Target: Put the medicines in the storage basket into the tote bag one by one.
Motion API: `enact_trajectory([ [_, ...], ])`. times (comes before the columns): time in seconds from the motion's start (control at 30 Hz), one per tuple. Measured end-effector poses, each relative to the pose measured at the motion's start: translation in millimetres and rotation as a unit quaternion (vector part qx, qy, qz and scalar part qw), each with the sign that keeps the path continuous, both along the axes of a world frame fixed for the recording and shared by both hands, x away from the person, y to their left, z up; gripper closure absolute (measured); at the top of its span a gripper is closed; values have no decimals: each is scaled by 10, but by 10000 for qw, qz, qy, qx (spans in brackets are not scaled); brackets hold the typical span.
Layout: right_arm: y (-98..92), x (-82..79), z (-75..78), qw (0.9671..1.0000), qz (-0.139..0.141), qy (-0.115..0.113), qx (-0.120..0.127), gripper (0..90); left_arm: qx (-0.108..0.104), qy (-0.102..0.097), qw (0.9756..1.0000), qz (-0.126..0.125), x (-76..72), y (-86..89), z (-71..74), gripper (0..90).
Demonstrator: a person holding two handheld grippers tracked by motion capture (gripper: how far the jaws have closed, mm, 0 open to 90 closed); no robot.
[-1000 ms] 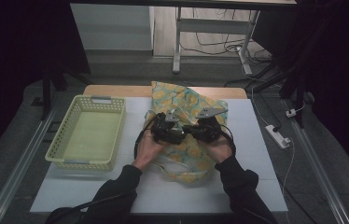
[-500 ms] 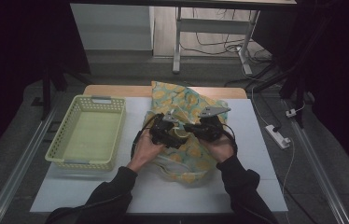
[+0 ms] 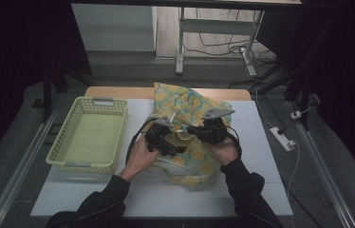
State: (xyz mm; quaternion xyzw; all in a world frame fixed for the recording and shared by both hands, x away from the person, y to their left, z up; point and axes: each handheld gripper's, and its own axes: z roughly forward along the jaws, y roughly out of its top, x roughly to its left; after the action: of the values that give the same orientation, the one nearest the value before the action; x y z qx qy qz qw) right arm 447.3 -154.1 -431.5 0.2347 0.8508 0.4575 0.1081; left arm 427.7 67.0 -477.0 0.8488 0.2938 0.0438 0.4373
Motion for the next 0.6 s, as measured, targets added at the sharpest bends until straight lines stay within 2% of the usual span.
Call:
enact_trajectory([
  [0.2,-3,-3,5,10000,4,-6,11,900,33,-18,10000,-64,-111,90,13,0],
  [0.6,-1,-14,14,10000,19,-25,-6,900,-83,-30,10000,5,-274,300,-42,0],
])
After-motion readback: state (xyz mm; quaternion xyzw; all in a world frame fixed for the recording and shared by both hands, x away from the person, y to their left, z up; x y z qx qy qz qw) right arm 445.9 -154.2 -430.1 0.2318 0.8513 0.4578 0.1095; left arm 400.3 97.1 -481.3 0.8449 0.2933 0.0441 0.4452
